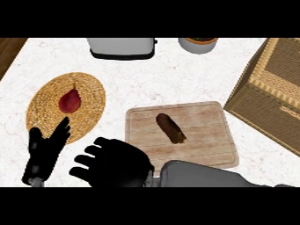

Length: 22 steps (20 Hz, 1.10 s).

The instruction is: Pick the sweet potato from the cutting board and place it in the basket

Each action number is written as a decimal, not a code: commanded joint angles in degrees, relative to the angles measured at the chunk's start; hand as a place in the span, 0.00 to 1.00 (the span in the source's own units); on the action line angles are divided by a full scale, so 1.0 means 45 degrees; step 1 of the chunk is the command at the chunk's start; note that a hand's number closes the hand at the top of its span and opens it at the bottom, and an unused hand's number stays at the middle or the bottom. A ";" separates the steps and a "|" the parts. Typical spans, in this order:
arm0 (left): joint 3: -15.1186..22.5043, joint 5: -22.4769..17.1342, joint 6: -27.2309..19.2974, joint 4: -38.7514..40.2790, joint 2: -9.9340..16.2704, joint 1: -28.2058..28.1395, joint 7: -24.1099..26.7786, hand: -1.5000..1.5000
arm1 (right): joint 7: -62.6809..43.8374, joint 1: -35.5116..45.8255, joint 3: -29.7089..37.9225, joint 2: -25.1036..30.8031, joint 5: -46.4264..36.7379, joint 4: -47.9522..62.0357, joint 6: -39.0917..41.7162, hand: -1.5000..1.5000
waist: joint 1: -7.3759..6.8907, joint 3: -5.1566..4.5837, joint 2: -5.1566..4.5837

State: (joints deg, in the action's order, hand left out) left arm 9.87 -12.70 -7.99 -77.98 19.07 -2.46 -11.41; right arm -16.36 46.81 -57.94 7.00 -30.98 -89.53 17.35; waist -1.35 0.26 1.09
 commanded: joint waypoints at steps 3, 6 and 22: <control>-0.0183 -0.0184 0.0012 0.0330 0.0012 -0.0544 -0.0372 0.50 | -0.2894 0.3570 0.1213 -0.0976 -0.0196 -0.0936 0.3868 0.00 | 0.0257 -0.0089 -0.0064; -0.0091 -0.0163 0.0241 0.0000 0.0121 -0.0925 -0.0263 0.50 | -0.3549 0.4795 0.2129 -0.1281 0.0576 -0.0453 0.6057 0.00 | 0.0223 -0.0084 -0.0087; -0.0149 0.0039 0.0205 -0.0940 0.0077 -0.1596 -0.0602 0.50 | -0.5940 0.6422 0.3869 -0.1292 0.3547 0.1098 1.1904 0.00 | 0.0292 -0.0058 -0.0154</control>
State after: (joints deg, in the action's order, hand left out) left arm 8.35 -12.75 -7.39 -81.62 19.22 -6.34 -11.94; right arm -39.50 76.00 -41.56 1.50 -16.17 -85.22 64.13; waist 0.28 0.32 0.76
